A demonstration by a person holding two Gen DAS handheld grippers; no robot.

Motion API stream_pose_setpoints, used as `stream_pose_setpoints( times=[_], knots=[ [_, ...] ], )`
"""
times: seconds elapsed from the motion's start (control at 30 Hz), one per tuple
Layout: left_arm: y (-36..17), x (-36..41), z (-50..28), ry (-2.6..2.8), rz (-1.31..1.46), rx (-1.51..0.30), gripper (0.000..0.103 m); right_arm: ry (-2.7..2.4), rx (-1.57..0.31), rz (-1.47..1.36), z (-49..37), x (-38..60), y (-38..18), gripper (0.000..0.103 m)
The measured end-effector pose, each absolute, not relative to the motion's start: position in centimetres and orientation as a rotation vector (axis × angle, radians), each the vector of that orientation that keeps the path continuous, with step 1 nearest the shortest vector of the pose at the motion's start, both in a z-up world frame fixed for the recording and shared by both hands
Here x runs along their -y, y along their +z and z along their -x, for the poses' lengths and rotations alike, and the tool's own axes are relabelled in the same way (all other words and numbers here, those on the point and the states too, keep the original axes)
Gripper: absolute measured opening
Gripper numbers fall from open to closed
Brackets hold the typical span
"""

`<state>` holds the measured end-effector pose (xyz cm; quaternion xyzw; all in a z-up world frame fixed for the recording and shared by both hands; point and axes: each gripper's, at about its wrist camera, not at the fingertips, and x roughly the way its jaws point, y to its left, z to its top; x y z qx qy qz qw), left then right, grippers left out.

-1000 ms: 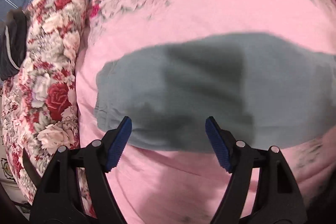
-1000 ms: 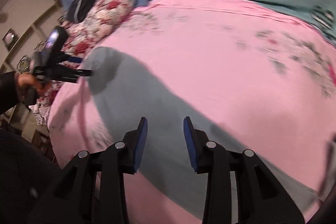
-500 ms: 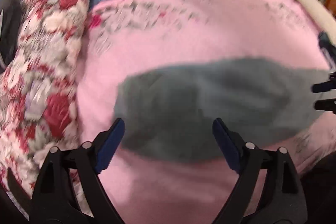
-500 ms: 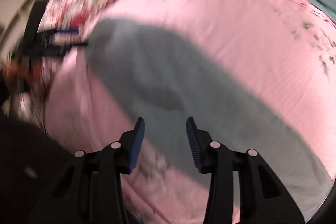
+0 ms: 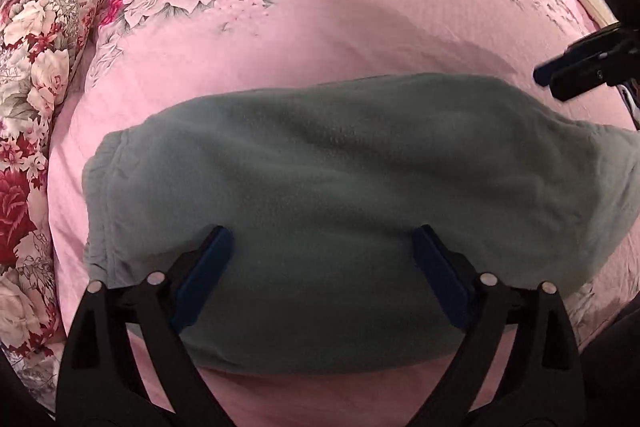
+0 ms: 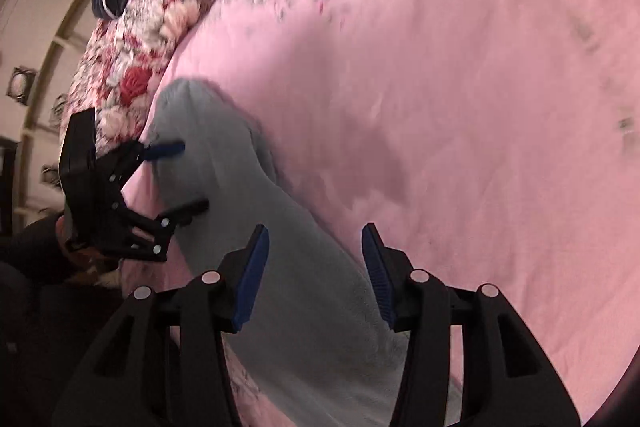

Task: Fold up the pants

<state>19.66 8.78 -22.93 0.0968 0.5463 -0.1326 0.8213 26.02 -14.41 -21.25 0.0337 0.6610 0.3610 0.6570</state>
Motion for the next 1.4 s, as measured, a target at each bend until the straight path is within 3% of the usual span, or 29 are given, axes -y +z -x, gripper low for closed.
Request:
stream_pose_setpoints(
  times=[0.17,0.3,0.53,0.93,1.13,1.4],
  knots=[
    [-22.9,-8.8,-20.3,-0.283,-0.211,-1.187,0.098,1.050,-1.639,-0.172,-25.9,14.1,-22.6,0.049],
    [-23.0,-8.7,-20.5,-0.285,-0.216,-1.205,0.099,1.218,-1.640,-0.253,-25.5,14.1,-21.3,0.049],
    [-23.2,-8.6,-21.1,-0.286,-0.218,-1.210,0.101,1.042,-1.642,-0.279,-27.0,15.3,-23.6,0.049],
    [-23.0,-8.6,-21.1,-0.288,-0.216,-1.205,0.101,1.261,-1.628,-0.179,-23.7,10.9,-21.5,0.053],
    [-23.1,-8.8,-21.0,-0.287,-0.213,-1.203,0.101,1.227,-1.693,-0.262,-23.9,9.7,-24.1,0.056],
    [-23.0,-9.0,-21.0,-0.289,-0.211,-1.201,0.101,1.102,-1.532,-0.501,-25.3,8.7,-24.9,0.057]
  ],
)
